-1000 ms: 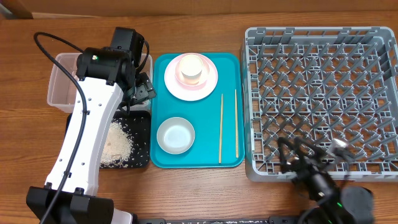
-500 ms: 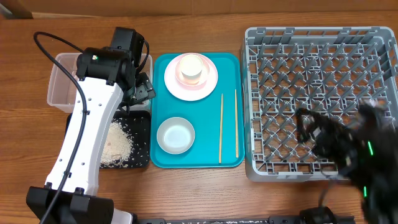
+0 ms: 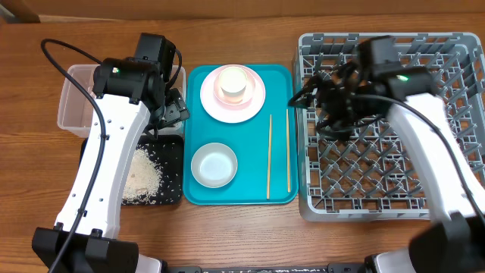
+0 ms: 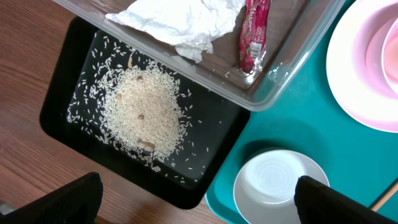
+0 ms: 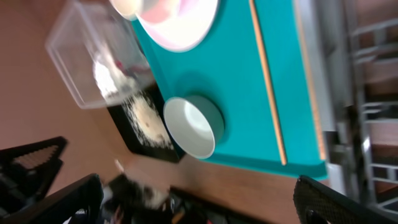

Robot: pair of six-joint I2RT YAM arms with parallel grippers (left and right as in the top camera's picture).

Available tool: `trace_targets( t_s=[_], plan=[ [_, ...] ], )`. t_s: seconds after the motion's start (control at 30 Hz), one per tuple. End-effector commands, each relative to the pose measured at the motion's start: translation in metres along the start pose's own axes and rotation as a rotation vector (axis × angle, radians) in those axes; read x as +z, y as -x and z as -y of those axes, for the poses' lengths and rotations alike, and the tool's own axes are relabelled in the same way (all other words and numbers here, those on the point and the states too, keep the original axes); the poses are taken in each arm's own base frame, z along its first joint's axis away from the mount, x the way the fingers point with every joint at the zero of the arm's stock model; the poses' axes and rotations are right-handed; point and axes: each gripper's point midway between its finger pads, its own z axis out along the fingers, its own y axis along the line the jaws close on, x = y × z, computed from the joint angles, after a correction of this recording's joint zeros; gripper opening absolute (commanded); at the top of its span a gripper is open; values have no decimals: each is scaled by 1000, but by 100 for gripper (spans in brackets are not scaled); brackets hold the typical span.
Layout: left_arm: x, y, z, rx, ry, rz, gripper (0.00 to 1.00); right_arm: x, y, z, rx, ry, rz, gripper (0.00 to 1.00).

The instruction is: Sort waste into correct bins and load items into the dishwasher

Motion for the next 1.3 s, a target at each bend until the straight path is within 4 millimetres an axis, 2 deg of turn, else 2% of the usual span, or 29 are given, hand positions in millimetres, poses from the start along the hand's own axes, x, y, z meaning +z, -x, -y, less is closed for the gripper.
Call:
trace_targets(
  t_s=[0.0, 0.13, 0.37, 0.7, 0.8, 0.9, 1.07, 1.27],
  plan=[
    [-6, 4, -3, -1, -3, 23, 100, 24, -22, -24, -64, 17, -81, 100],
    [-6, 4, -3, -1, -4, 22, 100, 48, -25, -22, -110, -118, -3, 100],
    [-6, 4, -3, -1, -4, 22, 100, 66, -29, -13, -199, -347, 174, 100],
    [-6, 4, -3, -1, -4, 22, 100, 74, -39, -22, -254, -354, 182, 100],
    [-6, 4, -3, -1, -4, 22, 100, 74, -37, -24, -258, -348, 193, 62],
    [-6, 4, -3, -1, -4, 22, 100, 78, -32, -21, -266, -357, 217, 32],
    [-6, 4, -3, -1, -4, 22, 100, 91, -26, -7, -277, -383, 248, 19],
    [-6, 4, -3, -1, -4, 22, 100, 113, -21, 13, -282, -377, 261, 18]
  ],
)
